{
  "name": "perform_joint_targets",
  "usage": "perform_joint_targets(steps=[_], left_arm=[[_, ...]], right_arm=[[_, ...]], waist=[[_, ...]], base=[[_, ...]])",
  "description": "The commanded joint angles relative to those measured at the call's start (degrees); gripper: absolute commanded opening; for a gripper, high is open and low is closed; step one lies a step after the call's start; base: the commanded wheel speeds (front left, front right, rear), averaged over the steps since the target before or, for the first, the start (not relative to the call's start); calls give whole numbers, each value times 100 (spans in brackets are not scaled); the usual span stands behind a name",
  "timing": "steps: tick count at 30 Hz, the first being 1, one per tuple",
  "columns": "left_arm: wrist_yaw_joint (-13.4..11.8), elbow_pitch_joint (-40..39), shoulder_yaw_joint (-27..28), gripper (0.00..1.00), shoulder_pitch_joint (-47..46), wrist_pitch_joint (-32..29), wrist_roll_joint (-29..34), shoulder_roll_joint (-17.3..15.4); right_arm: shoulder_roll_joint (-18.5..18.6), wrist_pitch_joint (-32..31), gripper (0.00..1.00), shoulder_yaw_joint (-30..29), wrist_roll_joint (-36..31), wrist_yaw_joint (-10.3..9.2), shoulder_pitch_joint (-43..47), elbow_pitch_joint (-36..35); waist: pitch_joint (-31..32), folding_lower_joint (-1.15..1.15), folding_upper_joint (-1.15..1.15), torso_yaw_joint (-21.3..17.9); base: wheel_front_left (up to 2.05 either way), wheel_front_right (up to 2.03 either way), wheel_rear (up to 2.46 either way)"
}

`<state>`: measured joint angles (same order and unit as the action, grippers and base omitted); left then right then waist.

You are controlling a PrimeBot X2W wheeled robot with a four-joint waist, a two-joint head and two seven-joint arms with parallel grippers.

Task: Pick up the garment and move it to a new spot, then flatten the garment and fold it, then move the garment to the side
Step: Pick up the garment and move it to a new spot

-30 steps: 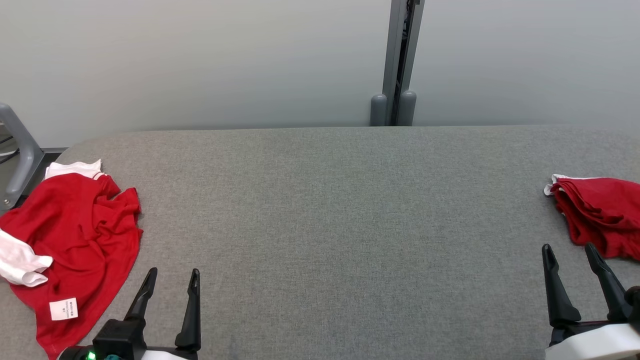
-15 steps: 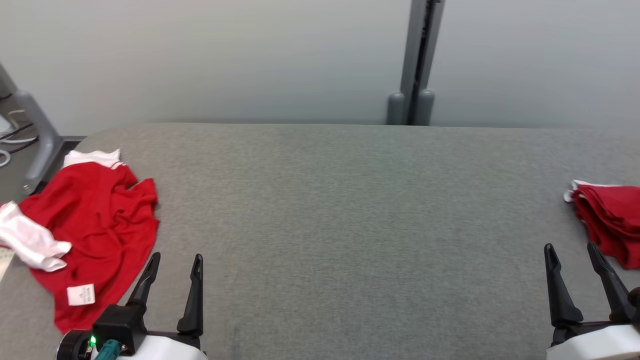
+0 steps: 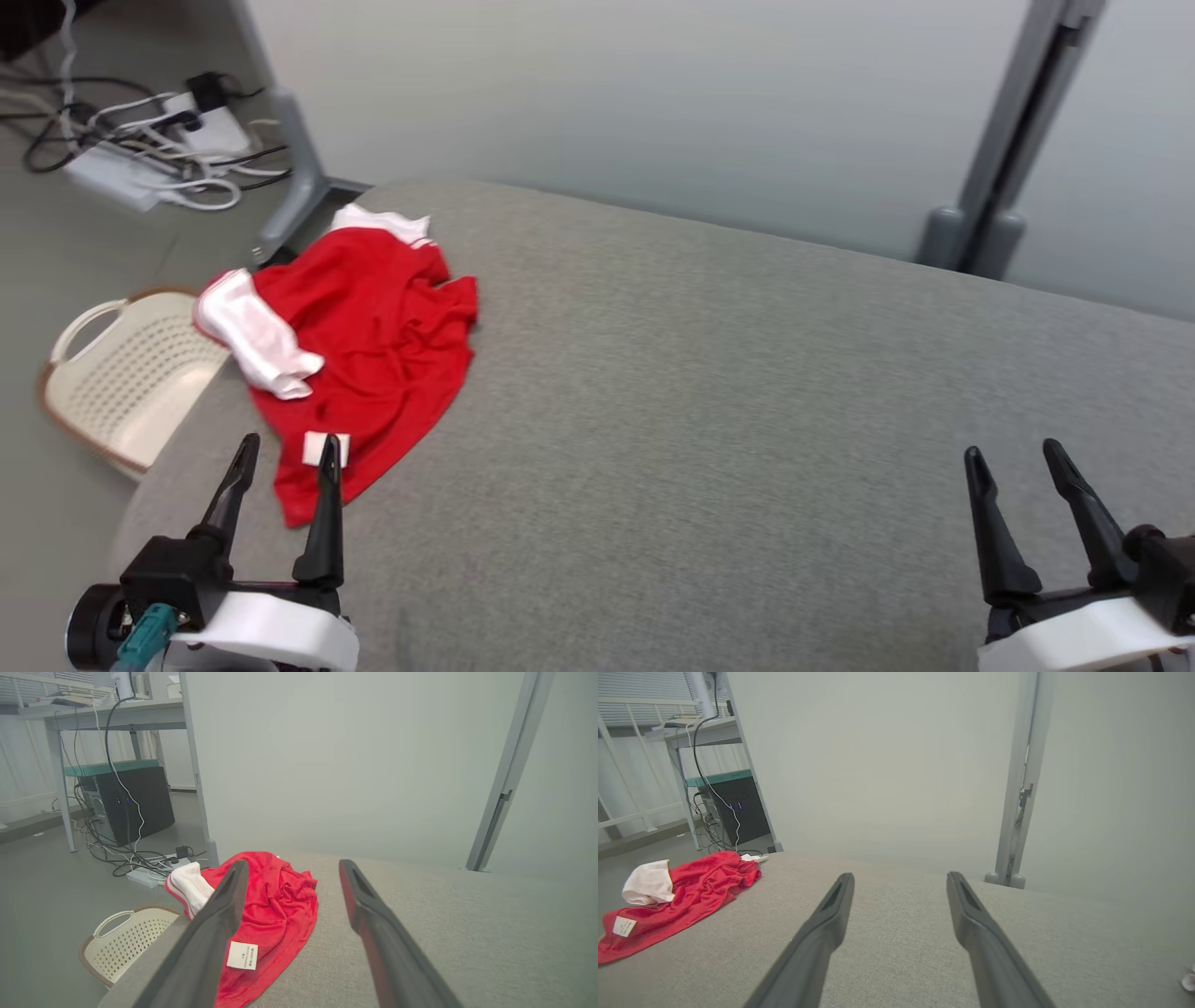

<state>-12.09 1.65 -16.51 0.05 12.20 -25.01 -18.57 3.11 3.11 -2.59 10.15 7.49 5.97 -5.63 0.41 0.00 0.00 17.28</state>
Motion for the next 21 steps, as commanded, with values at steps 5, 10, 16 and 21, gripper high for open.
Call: perform_joint_targets(steps=[5,10,16,21], left_arm=[[61,61,122,100,-136,135,-58,-47],[92,83,162,100,-112,193,-40,-94],[97,92,148,100,-114,214,-19,-70],[95,114,153,100,-140,249,-27,-33]], right_arm=[[4,-8,100,116,21,2,-86,-6],[2,-29,100,170,10,2,-93,6],[0,-59,100,167,-7,2,-77,-11],[10,-103,100,151,-52,2,-103,-42]], waist=[[-34,0,0,665],[-18,0,0,802],[-38,0,0,844],[-89,0,0,839]], base=[[0,0,0],[0,0,0],[0,0,0],[0,0,0]])
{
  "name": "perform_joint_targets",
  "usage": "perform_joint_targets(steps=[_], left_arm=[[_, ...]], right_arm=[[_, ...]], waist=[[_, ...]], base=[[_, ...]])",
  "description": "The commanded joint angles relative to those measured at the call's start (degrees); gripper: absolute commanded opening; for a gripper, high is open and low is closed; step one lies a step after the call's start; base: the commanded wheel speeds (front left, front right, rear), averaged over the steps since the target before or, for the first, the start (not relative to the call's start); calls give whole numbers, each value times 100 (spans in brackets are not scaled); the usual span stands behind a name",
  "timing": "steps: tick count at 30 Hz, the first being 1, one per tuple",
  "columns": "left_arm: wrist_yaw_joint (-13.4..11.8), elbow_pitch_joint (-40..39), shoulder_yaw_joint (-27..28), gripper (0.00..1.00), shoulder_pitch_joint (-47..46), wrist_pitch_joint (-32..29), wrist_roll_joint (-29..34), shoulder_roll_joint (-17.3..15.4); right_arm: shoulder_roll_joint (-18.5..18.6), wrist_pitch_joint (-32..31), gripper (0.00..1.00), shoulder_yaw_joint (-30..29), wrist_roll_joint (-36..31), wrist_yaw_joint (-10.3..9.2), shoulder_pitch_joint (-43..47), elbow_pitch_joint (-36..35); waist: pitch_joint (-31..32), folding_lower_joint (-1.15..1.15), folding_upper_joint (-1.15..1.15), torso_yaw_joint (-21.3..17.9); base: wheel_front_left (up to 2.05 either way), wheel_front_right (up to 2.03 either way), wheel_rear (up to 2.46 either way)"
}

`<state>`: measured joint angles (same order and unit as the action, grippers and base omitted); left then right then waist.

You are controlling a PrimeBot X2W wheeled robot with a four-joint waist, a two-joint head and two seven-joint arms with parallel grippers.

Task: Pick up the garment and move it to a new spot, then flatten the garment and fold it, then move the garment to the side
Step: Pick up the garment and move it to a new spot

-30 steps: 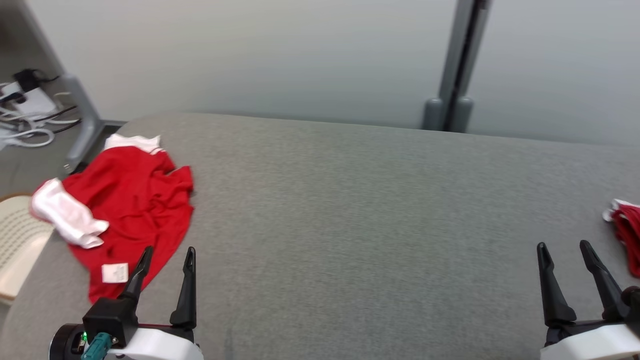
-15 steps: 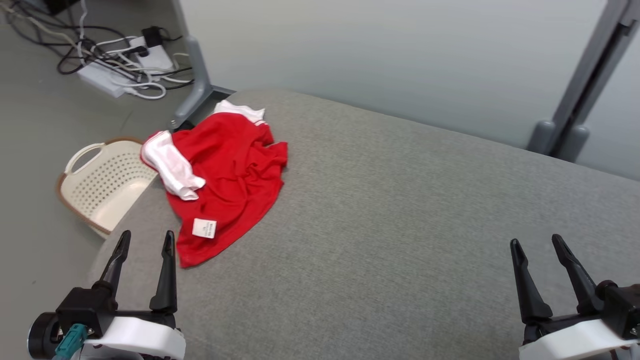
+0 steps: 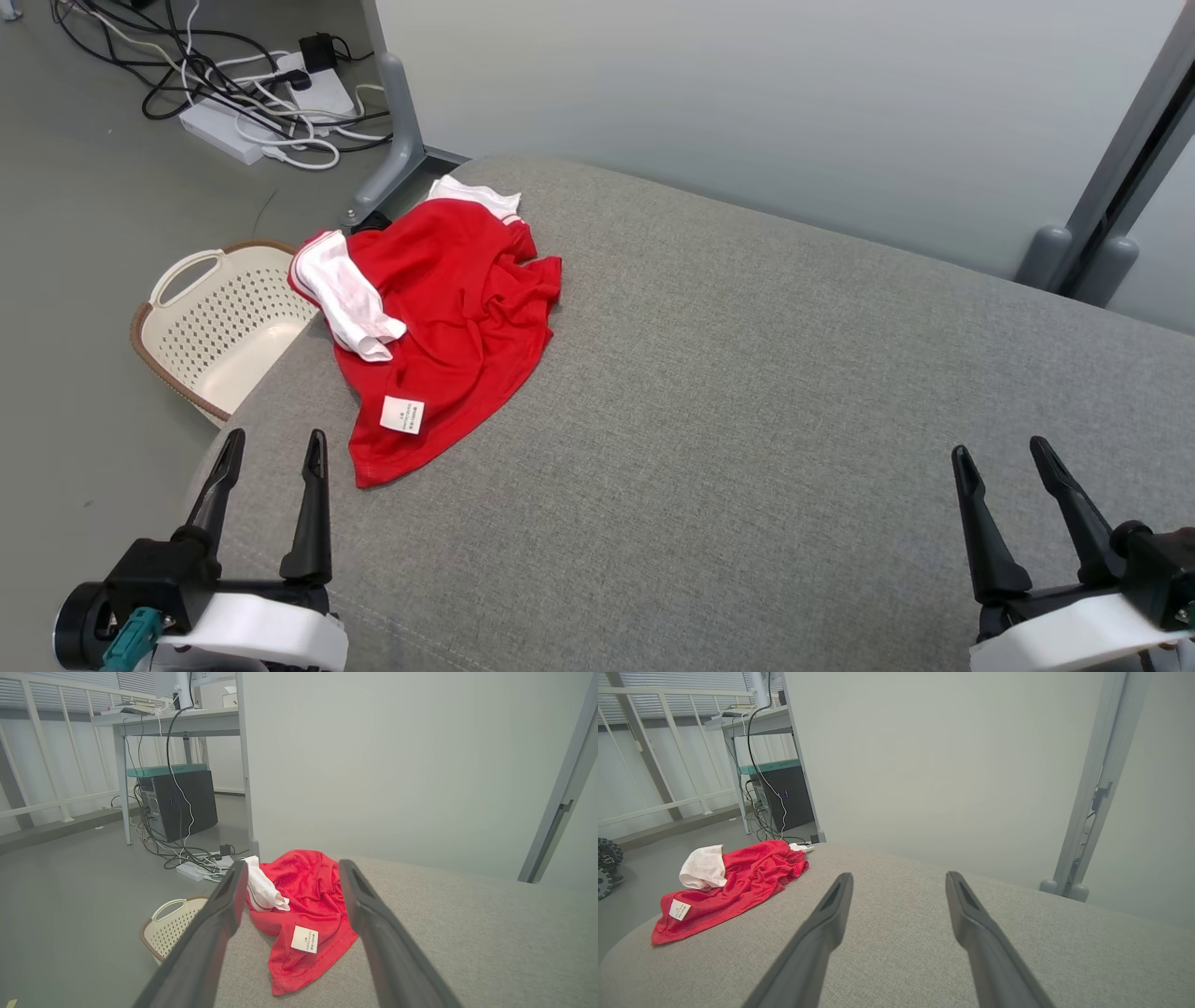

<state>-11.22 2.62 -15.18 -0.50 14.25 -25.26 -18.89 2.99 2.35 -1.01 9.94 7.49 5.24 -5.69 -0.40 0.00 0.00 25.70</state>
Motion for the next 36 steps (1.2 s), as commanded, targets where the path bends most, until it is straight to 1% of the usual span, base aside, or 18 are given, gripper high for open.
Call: perform_joint_targets(steps=[1,6,9,13,14,18,24,30,33,35,36], left_arm=[[8,20,22,100,-100,43,1,9],[-19,68,42,100,-281,61,42,93],[-27,125,115,100,-562,81,57,188],[66,369,193,100,-1068,96,130,317],[139,597,243,100,-1377,94,141,371],[416,1319,258,100,-1983,94,117,462],[946,2973,201,100,-2744,30,-147,627],[1362,4611,96,100,-3320,-460,-387,751],[1481,5314,51,100,-3499,-865,-485,808],[1540,5642,32,100,-3566,-1025,-538,852],[1561,5779,-4,36,-3612,-1062,-523,853]], right_arm=[[33,-34,100,-12,-41,2,-36,-48],[134,-136,100,-40,-106,2,-105,-172],[279,-266,100,-38,-130,2,-194,-341],[539,-481,100,-32,-184,2,-399,-632],[668,-604,100,-22,-181,2,-515,-796],[894,-766,100,-44,-151,1,-722,-1030],[1041,-857,100,-116,-91,2,-851,-1201],[1104,-849,100,-143,-63,2,-900,-1255],[1119,-838,100,-130,-46,2,-933,-1243],[1111,-819,100,-161,-39,2,-936,-1217],[1105,-805,100,-179,-45,2,-929,-1201]], waist=[[-26,0,0,-7],[-226,0,0,-54],[-497,0,0,-135],[-960,0,0,-316],[-1219,0,0,-441],[-1677,0,0,-677],[-2076,0,0,-941],[-2246,0,0,-1077],[-2283,0,0,-1130],[-2298,0,0,-1145],[-2302,0,0,-1148]], base=[[0,0,0],[0,0,0],[0,0,0],[0,0,0],[0,0,0],[0,0,0],[0,0,0],[0,0,0],[0,0,0],[0,0,0],[0,0,0]])
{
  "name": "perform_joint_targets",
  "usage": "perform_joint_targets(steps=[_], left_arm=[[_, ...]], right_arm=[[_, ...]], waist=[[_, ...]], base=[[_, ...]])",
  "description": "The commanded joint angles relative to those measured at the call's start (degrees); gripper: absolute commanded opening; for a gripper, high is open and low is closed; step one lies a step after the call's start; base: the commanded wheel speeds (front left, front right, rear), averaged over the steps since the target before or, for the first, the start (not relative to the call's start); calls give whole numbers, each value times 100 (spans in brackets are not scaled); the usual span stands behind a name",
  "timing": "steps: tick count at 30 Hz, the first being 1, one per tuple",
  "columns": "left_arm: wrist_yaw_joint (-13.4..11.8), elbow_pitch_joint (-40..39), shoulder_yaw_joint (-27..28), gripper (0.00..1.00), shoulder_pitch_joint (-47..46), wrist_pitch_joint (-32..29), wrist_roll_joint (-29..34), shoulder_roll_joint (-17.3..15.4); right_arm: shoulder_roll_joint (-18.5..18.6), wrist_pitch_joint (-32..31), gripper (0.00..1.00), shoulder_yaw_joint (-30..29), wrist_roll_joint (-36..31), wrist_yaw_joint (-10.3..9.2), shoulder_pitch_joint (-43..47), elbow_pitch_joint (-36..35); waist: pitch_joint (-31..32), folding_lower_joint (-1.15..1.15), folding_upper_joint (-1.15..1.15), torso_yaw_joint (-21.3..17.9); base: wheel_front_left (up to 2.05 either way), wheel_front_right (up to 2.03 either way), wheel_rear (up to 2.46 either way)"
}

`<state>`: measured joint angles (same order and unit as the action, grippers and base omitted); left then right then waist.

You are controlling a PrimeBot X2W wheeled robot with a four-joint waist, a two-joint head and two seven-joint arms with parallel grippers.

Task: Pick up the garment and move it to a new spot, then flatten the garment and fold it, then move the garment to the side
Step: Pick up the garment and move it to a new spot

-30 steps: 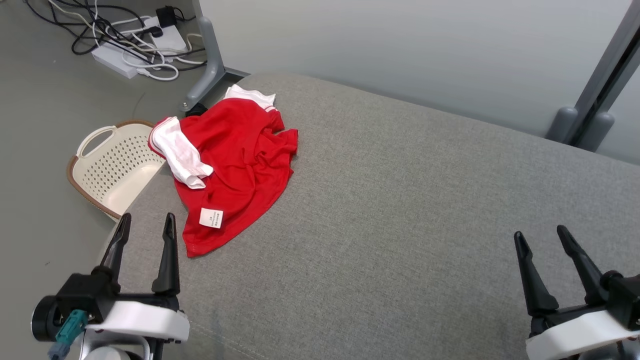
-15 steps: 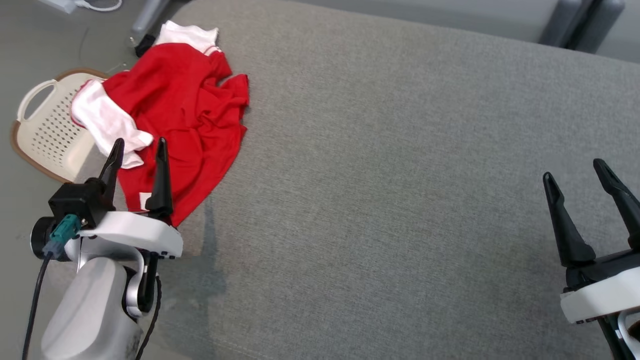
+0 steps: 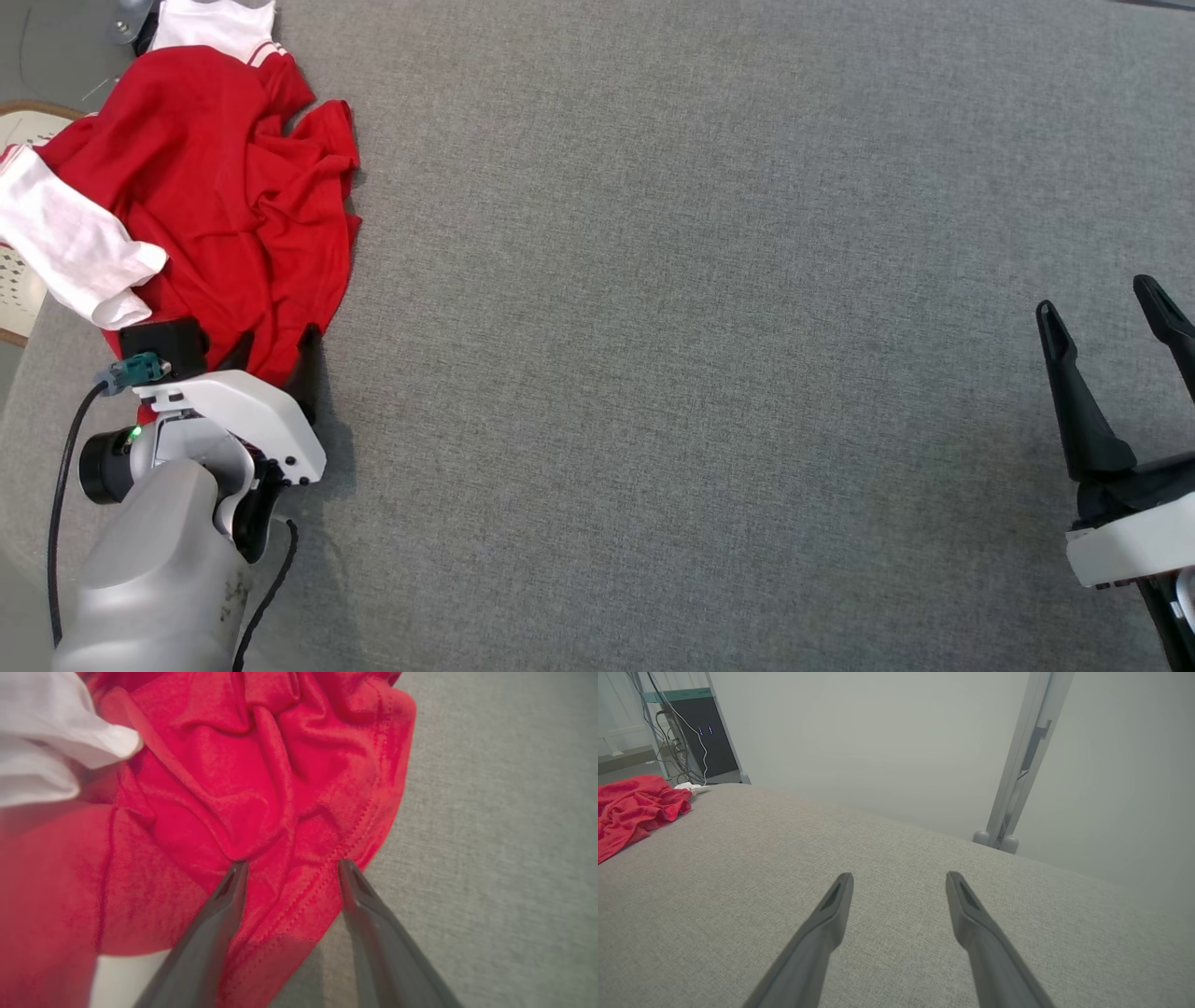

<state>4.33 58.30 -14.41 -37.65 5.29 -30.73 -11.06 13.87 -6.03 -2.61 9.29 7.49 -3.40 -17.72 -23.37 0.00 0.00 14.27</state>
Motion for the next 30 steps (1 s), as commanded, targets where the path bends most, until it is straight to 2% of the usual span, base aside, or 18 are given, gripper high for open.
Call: perform_joint_targets(steps=[1,4,9,14,20,26,30], left_arm=[[32,301,-93,0,60,-115,32,71],[78,465,-128,0,15,-26,37,71],[-75,493,-68,0,-35,738,119,-51],[-167,28,114,0,289,987,146,-175],[-538,-1700,435,0,1399,989,490,-279],[-807,-3166,319,0,2640,944,702,-271],[-1021,-4122,242,0,3264,660,744,-320]], right_arm=[[13,41,100,-30,13,2,-52,27],[12,69,100,-45,10,2,-49,83],[-98,218,100,-89,7,2,-30,224],[-277,369,100,-79,37,2,67,466],[-539,566,100,-41,56,1,309,707],[-768,721,100,6,107,2,560,913],[-870,774,100,15,125,2,686,988]], waist=[[-4,0,0,-7],[18,0,0,-15],[272,0,0,-80],[715,0,0,-248],[1258,0,0,-505],[1775,0,0,-788],[2002,0,0,-950]], base=[[0,0,0],[0,0,0],[0,0,0],[0,0,0],[0,0,0],[0,0,0],[0,0,0]])
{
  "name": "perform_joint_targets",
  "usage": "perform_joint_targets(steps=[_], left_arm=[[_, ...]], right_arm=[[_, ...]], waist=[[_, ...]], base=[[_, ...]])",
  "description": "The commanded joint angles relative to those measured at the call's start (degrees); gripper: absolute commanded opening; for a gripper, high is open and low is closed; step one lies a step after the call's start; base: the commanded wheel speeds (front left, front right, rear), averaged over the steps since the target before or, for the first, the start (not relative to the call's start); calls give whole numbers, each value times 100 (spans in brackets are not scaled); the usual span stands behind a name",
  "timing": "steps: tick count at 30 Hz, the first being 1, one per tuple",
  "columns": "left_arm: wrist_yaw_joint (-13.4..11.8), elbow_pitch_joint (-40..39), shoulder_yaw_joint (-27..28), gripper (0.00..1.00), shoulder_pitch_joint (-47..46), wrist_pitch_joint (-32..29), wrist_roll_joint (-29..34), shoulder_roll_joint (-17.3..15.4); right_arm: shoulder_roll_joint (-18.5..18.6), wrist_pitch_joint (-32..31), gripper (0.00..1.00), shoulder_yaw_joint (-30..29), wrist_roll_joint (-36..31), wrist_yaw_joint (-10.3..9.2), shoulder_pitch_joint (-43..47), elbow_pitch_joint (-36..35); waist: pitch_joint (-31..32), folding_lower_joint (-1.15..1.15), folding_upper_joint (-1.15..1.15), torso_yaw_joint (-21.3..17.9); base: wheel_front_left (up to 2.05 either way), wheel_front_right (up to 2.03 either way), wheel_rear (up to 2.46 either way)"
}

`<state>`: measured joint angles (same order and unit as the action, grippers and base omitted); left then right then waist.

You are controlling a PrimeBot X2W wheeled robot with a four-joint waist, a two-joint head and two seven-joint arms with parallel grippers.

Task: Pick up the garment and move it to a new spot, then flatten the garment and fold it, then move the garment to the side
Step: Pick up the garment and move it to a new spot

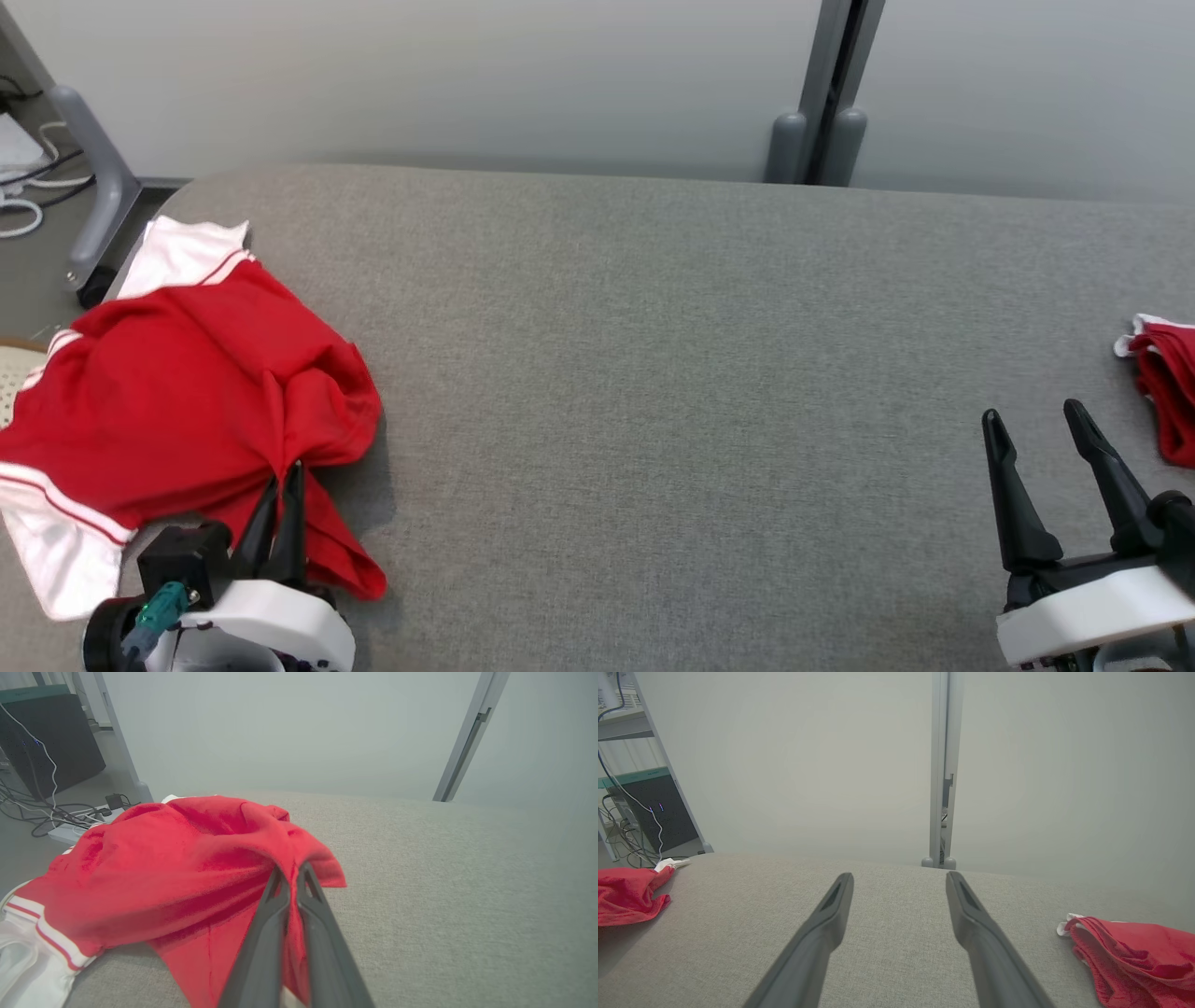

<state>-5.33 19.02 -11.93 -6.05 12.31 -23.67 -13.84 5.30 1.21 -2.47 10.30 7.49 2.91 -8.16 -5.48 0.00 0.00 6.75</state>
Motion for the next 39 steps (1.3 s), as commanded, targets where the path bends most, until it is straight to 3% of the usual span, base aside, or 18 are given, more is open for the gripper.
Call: perform_joint_targets(steps=[1,8,18,31,39], left_arm=[[-100,-400,-25,0,235,-115,39,-43],[-319,-1445,-215,0,750,-485,107,-27],[-113,-1801,-640,0,-39,-620,321,124],[448,-1135,-1395,0,-2332,-447,708,741],[641,-135,-1813,3,-2696,-397,536,983]], right_arm=[[-32,54,100,9,27,2,88,51],[-110,82,100,3,45,2,170,64],[-154,48,100,-3,141,2,-60,40],[-198,375,100,57,359,2,-510,359],[-222,552,100,28,476,2,-643,550]], waist=[[255,0,0,-232],[369,0,0,-464],[-10,0,0,-916],[-927,0,0,-2022],[-1215,0,0,-2199]], base=[[0,0,0],[0,0,0],[0,0,0],[0,0,0],[0,0,0]])
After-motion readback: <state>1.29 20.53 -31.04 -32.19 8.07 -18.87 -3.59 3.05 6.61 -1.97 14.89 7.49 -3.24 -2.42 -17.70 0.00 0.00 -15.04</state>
